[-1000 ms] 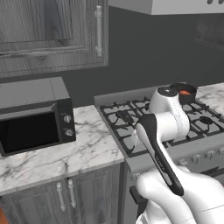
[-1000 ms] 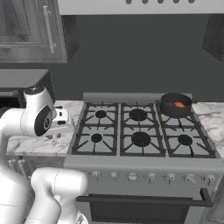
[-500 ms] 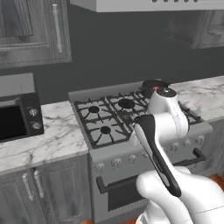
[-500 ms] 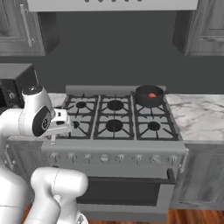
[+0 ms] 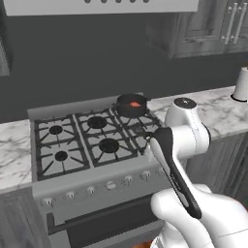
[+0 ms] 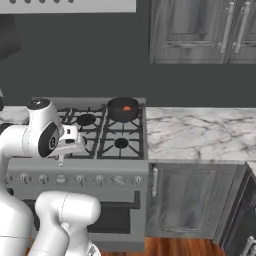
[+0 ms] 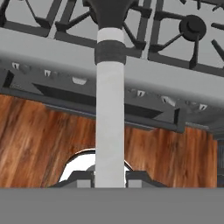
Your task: Put the bell pepper and sweet potato in the pot. Retrieve the spatula and lightly stir the vegetables in the pot.
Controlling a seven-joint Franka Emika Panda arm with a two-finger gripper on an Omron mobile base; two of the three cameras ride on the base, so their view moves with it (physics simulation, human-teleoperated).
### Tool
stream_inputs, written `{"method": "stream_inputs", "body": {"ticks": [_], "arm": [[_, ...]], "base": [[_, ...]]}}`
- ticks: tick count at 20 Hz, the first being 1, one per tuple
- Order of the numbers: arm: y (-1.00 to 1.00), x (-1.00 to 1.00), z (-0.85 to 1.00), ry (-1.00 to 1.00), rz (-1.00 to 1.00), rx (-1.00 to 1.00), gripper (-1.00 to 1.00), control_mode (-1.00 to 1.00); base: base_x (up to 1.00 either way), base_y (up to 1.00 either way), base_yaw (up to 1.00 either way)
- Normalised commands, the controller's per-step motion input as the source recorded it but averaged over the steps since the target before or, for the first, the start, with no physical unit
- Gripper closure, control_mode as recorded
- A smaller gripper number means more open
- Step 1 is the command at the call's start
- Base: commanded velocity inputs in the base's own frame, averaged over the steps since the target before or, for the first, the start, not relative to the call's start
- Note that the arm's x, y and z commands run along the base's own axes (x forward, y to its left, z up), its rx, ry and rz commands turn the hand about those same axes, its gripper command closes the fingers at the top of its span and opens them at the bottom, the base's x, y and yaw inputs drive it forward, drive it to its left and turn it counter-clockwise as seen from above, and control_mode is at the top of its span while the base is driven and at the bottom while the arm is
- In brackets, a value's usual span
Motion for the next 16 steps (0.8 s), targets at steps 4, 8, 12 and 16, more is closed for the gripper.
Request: {"method": "stream_inputs", "body": {"ticks": [4,8,12,16], "arm": [[0.00,0.00,0.00,0.00,0.00,0.00,1.00,1.00],[0.00,0.00,0.00,0.00,0.00,0.00,1.00,1.00],[0.00,0.00,0.00,0.00,0.00,0.00,1.00,1.00],[0.00,0.00,0.00,0.00,0.00,0.00,1.00,1.00]], "base": [[0.35,-0.71,0.00],[0.43,-0.45,0.02],[0.55,-0.17,0.02],[0.37,-0.28,0.05]]}}
